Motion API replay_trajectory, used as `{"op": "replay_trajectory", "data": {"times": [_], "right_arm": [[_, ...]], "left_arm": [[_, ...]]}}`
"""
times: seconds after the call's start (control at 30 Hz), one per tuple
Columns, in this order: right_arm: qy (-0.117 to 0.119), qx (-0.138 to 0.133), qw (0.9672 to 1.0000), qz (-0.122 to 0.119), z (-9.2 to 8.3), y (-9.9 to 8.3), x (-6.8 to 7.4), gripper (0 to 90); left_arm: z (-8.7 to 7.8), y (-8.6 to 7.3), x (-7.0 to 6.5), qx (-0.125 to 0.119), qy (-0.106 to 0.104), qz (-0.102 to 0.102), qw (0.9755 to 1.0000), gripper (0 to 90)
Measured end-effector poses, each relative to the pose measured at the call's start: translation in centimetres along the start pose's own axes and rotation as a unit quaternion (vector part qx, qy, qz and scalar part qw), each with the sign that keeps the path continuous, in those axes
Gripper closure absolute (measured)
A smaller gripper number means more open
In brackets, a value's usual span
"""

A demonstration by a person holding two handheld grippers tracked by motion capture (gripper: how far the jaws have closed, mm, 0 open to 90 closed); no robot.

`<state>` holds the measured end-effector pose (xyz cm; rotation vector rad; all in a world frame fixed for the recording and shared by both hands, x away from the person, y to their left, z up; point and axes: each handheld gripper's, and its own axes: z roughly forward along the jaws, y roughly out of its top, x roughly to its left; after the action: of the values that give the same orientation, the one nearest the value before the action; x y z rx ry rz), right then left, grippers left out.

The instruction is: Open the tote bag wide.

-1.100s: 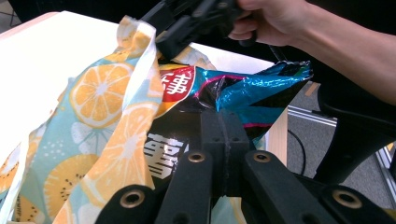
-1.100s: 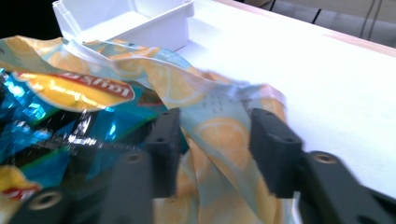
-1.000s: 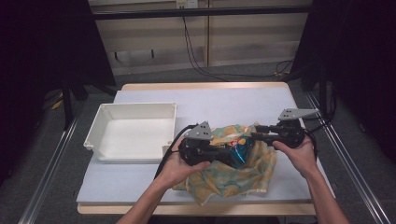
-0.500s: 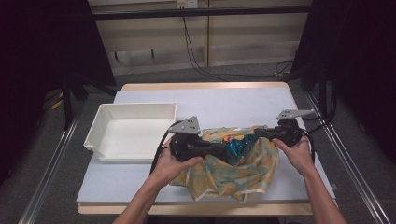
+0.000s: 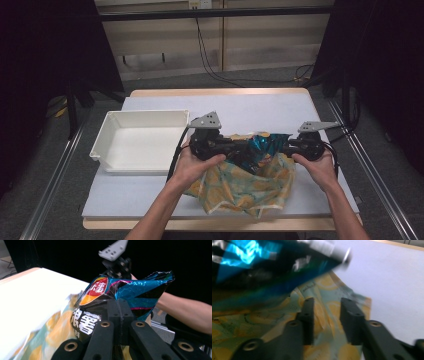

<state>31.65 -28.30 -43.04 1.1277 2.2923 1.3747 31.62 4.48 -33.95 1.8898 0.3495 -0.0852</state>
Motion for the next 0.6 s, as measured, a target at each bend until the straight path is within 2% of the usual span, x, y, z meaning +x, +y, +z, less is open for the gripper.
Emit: {"op": "replay_trajectory", "data": {"times": [0.07,0.1,0.2,0.23,0.43,0.6], "right_arm": [[-0.003,0.000,1.0000,0.000,-0.2,-0.1,0.1,60.9],[-0.008,-0.002,1.0000,-0.004,-0.8,-0.1,0.2,55.4],[-0.012,-0.004,0.9999,-0.006,-1.4,-0.1,0.5,54.7],[-0.018,-0.008,0.9998,-0.008,-1.9,-0.1,0.7,51.4],[-0.020,-0.015,0.9996,-0.012,-3.0,-0.6,1.5,45.2],[-0.026,-0.024,0.9993,-0.016,-4.0,-0.9,2.1,41.9]], "left_arm": [[0.1,0.2,0.1,-0.004,0.001,-0.003,1.0000,90.0],[0.2,0.6,0.3,-0.003,0.004,-0.004,1.0000,90.0],[0.4,0.8,0.4,-0.002,0.004,-0.004,1.0000,90.0],[0.6,1.1,0.5,0.000,0.005,-0.005,1.0000,90.0],[1.2,2.0,0.3,0.002,0.010,0.005,0.9999,90.0],[1.7,2.9,0.4,0.000,0.008,0.005,1.0000,90.0]]}}
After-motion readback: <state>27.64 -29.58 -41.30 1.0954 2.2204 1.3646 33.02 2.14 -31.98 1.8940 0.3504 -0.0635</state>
